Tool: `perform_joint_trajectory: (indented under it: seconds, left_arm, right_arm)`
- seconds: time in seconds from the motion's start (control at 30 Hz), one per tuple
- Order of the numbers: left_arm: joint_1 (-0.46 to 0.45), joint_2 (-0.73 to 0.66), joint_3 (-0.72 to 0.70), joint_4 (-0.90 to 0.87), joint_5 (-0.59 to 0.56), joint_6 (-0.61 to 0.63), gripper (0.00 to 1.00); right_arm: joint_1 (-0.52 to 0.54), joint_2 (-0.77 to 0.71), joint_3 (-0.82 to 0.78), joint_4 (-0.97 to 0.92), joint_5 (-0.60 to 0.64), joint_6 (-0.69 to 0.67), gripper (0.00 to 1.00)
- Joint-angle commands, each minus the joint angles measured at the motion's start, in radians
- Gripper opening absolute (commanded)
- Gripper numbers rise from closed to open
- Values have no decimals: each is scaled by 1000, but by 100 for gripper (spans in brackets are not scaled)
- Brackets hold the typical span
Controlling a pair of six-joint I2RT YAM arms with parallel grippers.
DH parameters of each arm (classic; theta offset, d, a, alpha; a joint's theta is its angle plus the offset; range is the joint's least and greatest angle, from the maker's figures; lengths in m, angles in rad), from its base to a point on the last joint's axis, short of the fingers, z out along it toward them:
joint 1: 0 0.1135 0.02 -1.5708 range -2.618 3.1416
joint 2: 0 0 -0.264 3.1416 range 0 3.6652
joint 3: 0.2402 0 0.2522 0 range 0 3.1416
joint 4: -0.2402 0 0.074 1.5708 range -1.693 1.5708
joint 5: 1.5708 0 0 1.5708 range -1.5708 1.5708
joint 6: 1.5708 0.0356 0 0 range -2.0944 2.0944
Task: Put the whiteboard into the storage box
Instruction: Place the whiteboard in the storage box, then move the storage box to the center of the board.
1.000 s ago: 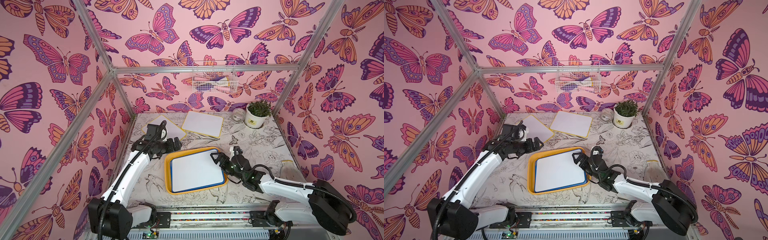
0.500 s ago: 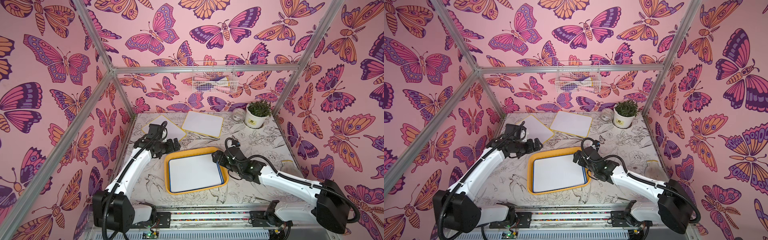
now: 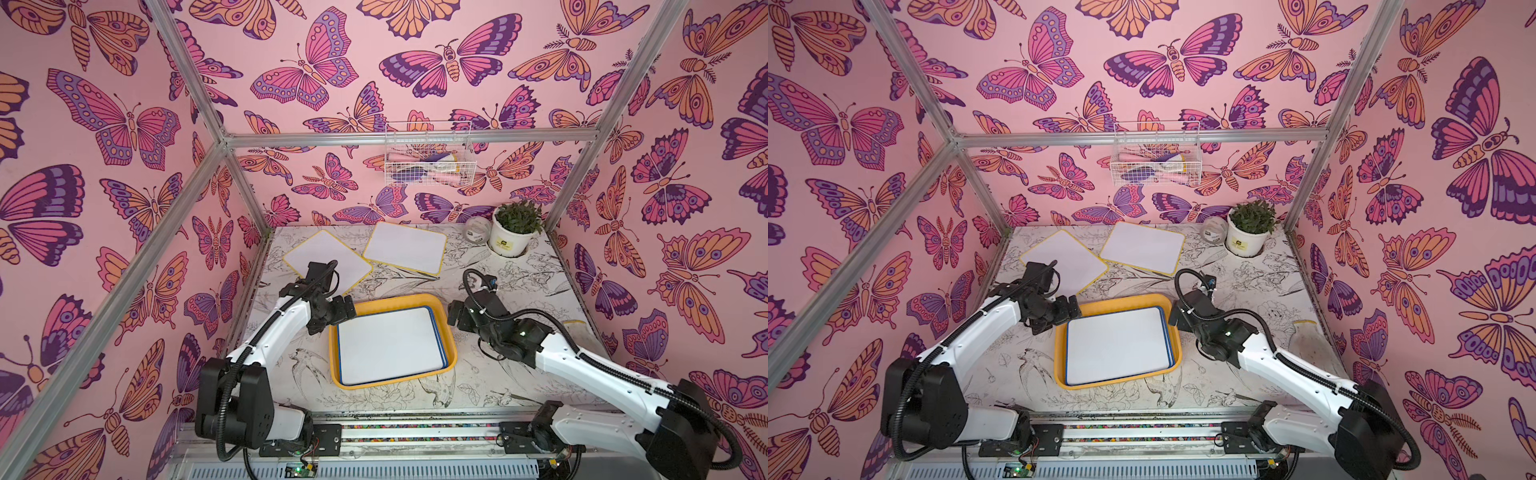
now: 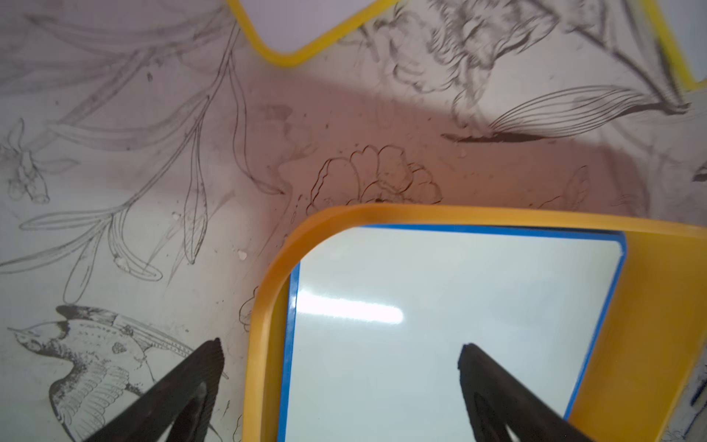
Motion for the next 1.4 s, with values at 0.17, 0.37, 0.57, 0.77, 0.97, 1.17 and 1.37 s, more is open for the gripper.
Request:
perform_joint_trajectory:
  seconds: [0.17, 0.37, 0.57, 0.77, 0.97, 1.17, 1.37]
  left_arm:
    - [-130, -4, -87, 42, -28, -149, 97]
    - [-343, 140, 71, 97, -45, -282, 97]
    - [-504, 400, 381, 106, -26, -275, 96]
    - [-495, 406, 431, 99, -42, -195, 97]
    - [-328, 268, 271, 110, -65, -130, 99]
    - [-136, 221, 182, 200, -26, -91, 100]
    - [-36, 329, 274, 216, -25, -46, 100]
  right_arm:
    - [-145, -50, -44, 39, -188, -55, 99]
    - [-205, -75, -76, 44, -235, -53, 100]
    - [-283, -138, -82, -1, -248, -83, 100]
    - [-308, -162, -65, -28, -232, -135, 99]
    - [-306, -172, -116, 104, -330, -162, 99]
    - [-230, -163, -161, 242, -353, -175, 100]
    - [-85, -104, -148, 308, -301, -215, 100]
